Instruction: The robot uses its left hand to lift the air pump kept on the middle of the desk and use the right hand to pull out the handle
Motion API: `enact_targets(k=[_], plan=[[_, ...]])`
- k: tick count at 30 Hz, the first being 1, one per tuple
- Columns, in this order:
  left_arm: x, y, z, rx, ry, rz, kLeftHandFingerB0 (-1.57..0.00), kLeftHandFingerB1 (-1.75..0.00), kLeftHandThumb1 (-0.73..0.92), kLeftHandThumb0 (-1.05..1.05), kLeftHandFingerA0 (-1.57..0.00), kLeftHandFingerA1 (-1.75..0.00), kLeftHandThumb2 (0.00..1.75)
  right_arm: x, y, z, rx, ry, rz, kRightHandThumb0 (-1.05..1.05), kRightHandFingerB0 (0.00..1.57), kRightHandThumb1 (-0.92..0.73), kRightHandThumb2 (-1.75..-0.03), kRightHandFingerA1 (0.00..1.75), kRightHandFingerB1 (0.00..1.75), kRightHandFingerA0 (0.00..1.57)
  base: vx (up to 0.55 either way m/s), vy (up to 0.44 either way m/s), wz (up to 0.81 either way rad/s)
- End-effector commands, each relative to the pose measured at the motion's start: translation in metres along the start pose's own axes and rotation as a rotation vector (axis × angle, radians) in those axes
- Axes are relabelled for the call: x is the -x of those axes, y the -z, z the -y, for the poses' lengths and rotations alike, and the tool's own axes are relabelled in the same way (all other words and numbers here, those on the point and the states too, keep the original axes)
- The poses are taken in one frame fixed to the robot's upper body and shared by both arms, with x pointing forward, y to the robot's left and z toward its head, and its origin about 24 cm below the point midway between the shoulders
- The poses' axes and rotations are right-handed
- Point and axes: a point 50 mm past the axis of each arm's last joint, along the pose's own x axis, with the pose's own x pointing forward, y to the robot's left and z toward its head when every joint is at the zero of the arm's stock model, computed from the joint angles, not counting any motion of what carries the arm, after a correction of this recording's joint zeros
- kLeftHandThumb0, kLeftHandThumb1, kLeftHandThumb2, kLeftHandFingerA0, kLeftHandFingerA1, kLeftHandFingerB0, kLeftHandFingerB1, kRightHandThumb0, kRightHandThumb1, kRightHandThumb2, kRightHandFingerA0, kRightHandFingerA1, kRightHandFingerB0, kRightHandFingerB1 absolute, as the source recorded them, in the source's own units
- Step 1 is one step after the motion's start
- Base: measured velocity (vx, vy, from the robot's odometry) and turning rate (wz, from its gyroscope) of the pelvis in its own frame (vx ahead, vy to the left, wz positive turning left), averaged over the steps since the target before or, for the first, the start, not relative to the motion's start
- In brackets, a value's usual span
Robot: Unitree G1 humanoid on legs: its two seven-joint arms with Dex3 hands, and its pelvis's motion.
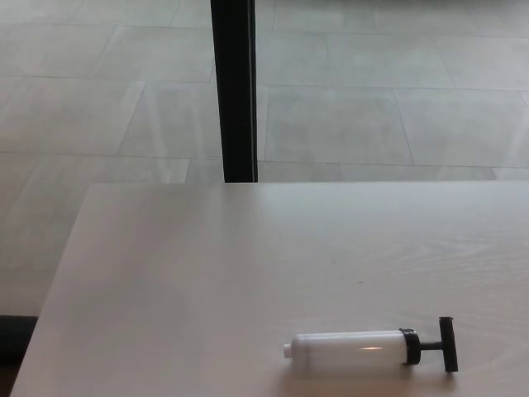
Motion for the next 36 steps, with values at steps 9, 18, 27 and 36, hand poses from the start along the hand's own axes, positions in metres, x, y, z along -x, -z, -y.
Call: enact_targets(k=[9, 18, 27, 36], plan=[[0.0, -0.016, -0.044, 0.394, -0.163, -0.027, -0.45, -0.61, 0.75, -0.49, -0.53, -0.77, 0.62, 0.004, 0.0, 0.084, -0.552, 0.372, -0.113, -0.42, 0.11, -0.5, -0.98, 0.83, 0.51, 0.68, 0.0, 0.0, 0.0], [0.003, -0.071, -0.053, 0.566, -0.204, 0.184, -0.37, -0.54, 0.72, -0.59, -0.47, -0.76, 0.62, 0.01, -0.049, 0.126, -0.814, 0.441, 0.133, -0.56, 0.25, -0.75, -0.62, 0.61, 0.37, 0.5, 0.0, 0.0, 0.0], [0.055, -0.238, 0.002, 0.388, 0.008, 0.753, -0.31, -0.9, 0.74, -0.87, -0.5, -1.15, 0.63, 0.03, -0.22, 0.088, -0.694, 0.137, 0.656, -0.63, 0.32, -0.52, -0.89, 0.64, 0.49, 0.55, 0.0, 0.0, 0.0], [0.191, -0.31, 0.108, -0.083, 0.297, 1.306, -0.52, -0.54, 0.7, -0.61, -0.58, -0.73, 0.61, 0.075, -0.303, -0.027, -0.33, -0.214, 0.871, -0.66, 0.44, -0.66, -0.6, 0.55, 0.41, 0.72, 0.0, 0.0, 0.0]])
